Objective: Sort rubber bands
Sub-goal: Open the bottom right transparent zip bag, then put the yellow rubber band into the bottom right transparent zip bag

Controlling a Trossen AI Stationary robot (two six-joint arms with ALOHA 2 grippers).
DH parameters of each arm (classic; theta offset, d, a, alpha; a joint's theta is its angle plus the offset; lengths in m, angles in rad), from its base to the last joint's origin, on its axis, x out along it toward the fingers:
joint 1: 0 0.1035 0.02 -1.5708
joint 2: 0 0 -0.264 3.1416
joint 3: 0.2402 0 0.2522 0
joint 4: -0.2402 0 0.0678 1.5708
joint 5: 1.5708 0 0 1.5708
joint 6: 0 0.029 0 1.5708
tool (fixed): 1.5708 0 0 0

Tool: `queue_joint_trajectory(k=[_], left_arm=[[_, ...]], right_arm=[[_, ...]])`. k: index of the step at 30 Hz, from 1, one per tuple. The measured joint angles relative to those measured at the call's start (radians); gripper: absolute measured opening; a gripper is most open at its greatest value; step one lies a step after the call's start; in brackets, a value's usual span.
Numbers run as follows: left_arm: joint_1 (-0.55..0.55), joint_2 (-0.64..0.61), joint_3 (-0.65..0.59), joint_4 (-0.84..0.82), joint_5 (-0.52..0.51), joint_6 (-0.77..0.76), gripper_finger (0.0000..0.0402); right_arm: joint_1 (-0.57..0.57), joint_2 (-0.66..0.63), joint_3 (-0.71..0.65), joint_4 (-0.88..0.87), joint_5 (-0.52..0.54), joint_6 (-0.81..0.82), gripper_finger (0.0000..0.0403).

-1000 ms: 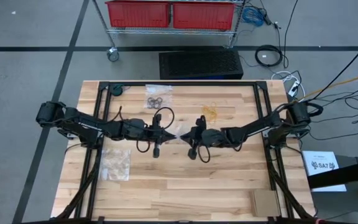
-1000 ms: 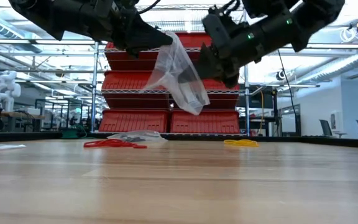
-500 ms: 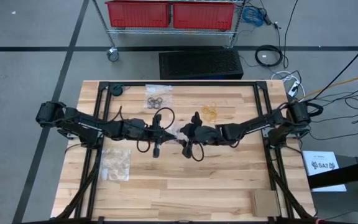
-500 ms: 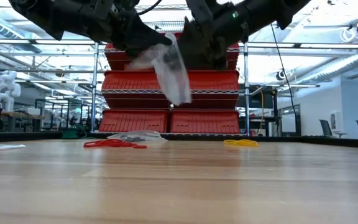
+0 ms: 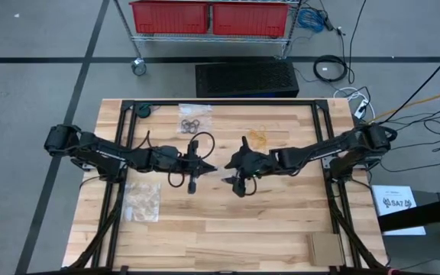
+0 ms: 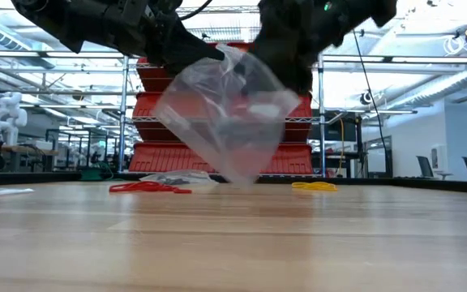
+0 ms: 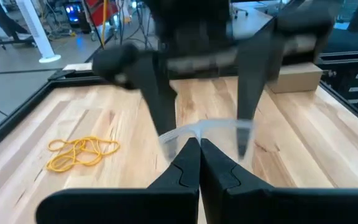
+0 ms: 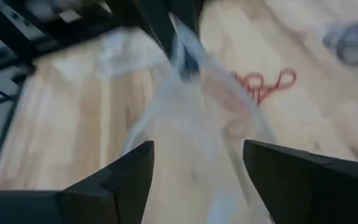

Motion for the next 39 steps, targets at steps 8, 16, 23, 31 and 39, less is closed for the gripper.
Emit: queue_joint_trajectory(k=[8,16,23,31,39], left_arm=[[0.000,0.000,0.000,-0.015,-0.001,-0.002,0.0002],[0.003,0.000,0.001,-0.047,-0.004,0.014,0.0002],[0.003,-0.002,0.001,-0.064,-0.004,0.030,0.0002],[0.003,-0.025,0.001,-0.091,-0.004,0.029,0.0002],[0.003,-0.026,0.001,-0.108,-0.004,0.029,0.0002]], right_arm=[[-0.013,-0.134,0.000,-0.069,0.003,-0.051,0.0240],[-0.015,-0.306,0.000,-0.307,0.215,-0.079,0.0240],[-0.144,-0.293,-0.040,-0.628,0.409,0.089,0.0233],[-0.385,-0.213,-0.195,-0.573,0.292,0.252,0.0197],[-0.493,-0.091,-0.246,-0.399,0.201,0.249,0.0176]])
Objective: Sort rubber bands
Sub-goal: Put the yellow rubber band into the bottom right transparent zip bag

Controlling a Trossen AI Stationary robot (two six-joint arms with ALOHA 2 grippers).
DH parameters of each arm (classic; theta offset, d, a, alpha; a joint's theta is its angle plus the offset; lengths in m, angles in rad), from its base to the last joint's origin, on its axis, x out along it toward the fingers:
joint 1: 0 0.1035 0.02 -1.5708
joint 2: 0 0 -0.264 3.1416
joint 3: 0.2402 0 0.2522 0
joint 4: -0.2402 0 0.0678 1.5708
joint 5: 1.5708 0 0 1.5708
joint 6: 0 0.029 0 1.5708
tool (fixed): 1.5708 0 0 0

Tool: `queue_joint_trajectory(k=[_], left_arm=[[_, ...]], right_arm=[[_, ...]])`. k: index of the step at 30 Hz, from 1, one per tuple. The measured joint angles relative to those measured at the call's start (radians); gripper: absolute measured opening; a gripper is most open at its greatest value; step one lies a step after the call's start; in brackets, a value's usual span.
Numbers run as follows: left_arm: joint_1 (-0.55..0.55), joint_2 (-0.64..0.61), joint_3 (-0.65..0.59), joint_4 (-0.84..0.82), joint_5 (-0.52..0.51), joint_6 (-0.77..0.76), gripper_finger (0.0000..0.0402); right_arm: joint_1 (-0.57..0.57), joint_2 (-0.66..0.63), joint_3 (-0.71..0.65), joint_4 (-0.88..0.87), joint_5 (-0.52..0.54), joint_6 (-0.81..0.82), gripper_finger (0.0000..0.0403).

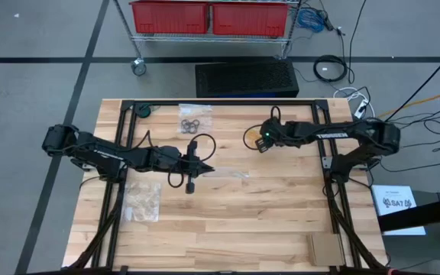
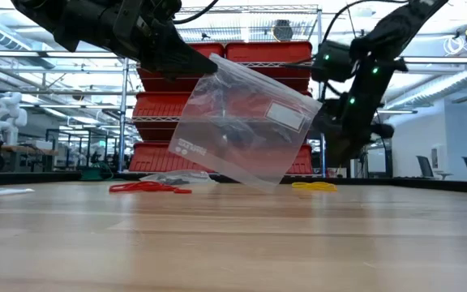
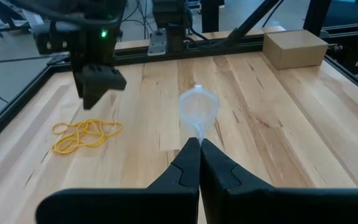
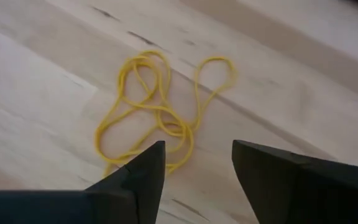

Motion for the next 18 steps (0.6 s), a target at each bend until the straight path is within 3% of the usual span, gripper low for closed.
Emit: queue_joint_trajectory(k=[12,18], left_arm=[[0.000,0.000,0.000,-0.004,0.000,0.000,0.0002],[0.000,0.000,0.000,-0.004,0.000,-0.001,0.0002]], right_arm=[[-0.020,0.112,0.000,0.033,-0.028,-0.007,0.0131],[-0.020,0.118,0.000,0.033,-0.029,-0.042,0.0073]])
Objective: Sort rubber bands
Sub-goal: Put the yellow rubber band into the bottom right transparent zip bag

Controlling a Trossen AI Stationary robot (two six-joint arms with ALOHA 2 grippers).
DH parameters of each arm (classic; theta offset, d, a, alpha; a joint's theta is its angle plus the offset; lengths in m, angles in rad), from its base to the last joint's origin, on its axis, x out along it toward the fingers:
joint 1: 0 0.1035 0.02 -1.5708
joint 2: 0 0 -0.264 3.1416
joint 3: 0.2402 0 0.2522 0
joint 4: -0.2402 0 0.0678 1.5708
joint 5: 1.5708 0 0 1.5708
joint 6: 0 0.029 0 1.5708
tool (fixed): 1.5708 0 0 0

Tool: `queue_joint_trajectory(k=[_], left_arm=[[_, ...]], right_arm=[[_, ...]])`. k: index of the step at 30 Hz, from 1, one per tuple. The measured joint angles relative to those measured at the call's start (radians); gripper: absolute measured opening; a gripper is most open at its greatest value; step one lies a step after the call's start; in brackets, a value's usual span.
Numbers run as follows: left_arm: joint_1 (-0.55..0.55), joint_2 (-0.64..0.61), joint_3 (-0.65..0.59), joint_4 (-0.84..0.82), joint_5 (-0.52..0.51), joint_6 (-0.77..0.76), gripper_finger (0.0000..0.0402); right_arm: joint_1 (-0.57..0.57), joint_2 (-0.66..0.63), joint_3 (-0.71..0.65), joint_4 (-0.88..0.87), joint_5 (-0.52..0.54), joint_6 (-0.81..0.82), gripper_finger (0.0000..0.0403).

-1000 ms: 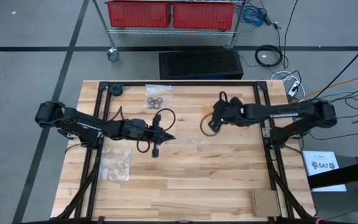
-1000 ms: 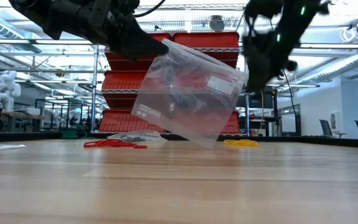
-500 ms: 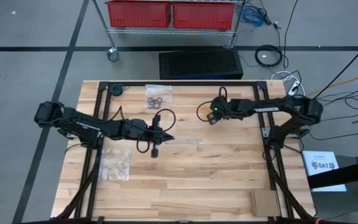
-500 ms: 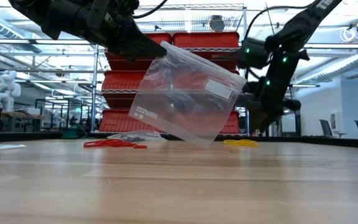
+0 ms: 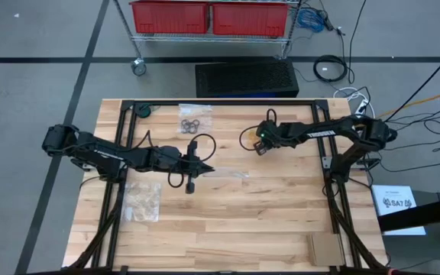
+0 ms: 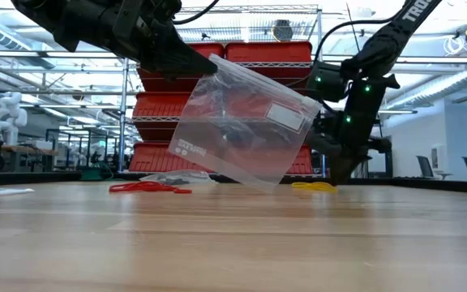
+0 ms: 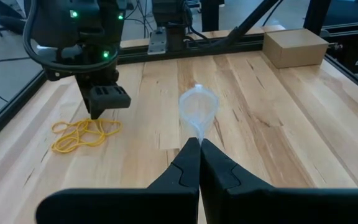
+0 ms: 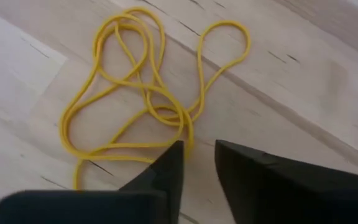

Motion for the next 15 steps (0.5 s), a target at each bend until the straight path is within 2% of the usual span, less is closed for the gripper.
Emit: queue_joint_trajectory(k=[5,15], left_arm=[[0.000,0.000,0.000,0.000,0.000,0.000,0.0002],[0.000,0.000,0.000,0.000,0.000,0.000,0.0002]], right_arm=[[0.000,0.001,0.000,0.016,0.000,-0.040,0.0008],[0.022,-0.069,0.000,0.021,0.012,-0.062,0.0001]])
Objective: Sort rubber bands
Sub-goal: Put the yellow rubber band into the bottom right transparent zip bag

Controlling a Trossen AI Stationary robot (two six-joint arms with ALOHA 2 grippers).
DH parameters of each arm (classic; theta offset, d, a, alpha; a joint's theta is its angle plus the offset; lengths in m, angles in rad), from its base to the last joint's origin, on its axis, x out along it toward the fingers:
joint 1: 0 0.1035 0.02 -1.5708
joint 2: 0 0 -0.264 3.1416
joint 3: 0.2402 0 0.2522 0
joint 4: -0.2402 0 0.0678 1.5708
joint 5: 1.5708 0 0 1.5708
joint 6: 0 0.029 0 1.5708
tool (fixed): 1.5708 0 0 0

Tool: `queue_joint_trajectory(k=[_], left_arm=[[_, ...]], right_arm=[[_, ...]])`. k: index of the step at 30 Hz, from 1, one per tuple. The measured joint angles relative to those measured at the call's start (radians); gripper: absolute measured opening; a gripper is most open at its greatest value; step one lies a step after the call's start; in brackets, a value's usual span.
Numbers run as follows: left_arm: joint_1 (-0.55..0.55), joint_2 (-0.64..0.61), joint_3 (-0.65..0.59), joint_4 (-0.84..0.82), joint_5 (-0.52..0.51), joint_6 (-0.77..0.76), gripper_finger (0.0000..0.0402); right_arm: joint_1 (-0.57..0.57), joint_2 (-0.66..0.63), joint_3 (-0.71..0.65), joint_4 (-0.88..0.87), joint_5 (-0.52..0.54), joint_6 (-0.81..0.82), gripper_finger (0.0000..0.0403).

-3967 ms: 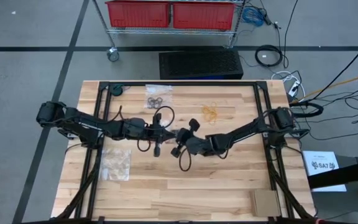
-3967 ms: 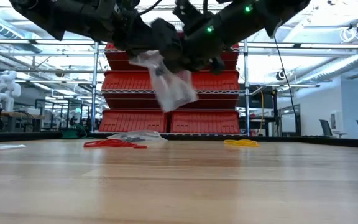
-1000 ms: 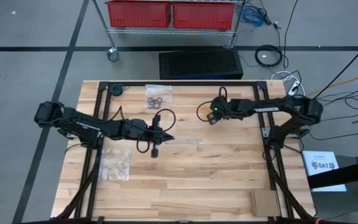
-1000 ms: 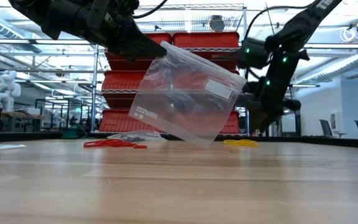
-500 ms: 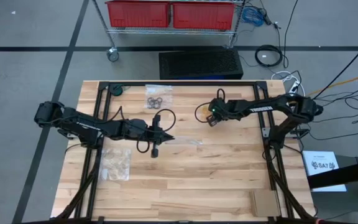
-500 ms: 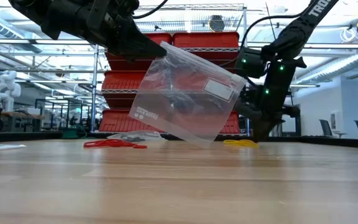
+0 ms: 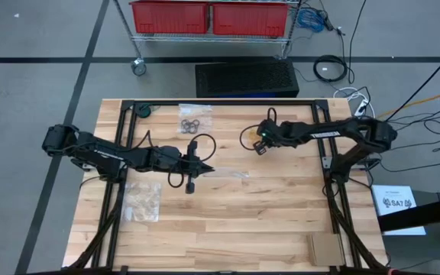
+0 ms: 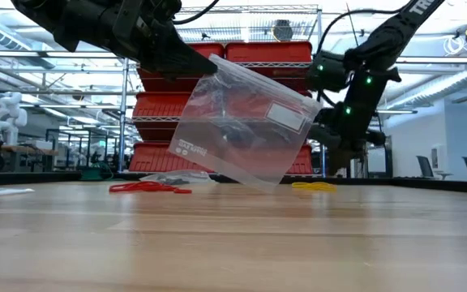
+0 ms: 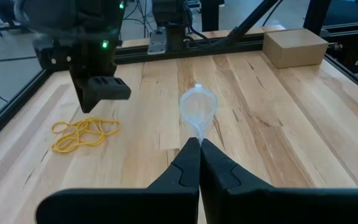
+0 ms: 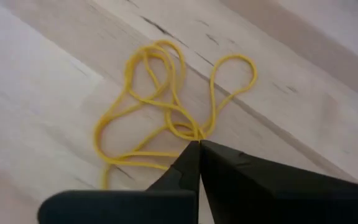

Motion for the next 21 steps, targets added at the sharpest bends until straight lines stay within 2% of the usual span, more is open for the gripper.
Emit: queue_joint_trajectory(k=[5,15,21], left_arm=[[0.000,0.000,0.000,0.000,0.000,0.000,0.0002],[0.000,0.000,0.000,-0.005,0.000,-0.001,0.0002],[0.000,0.000,0.000,-0.009,0.000,-0.001,0.0002]], right_arm=[[0.000,-0.024,0.001,-0.014,-0.011,0.021,0.0011],[-0.041,0.020,0.000,-0.024,-0.038,0.052,0.0083],[-0.043,0.021,0.000,-0.023,-0.039,0.048,0.0090]])
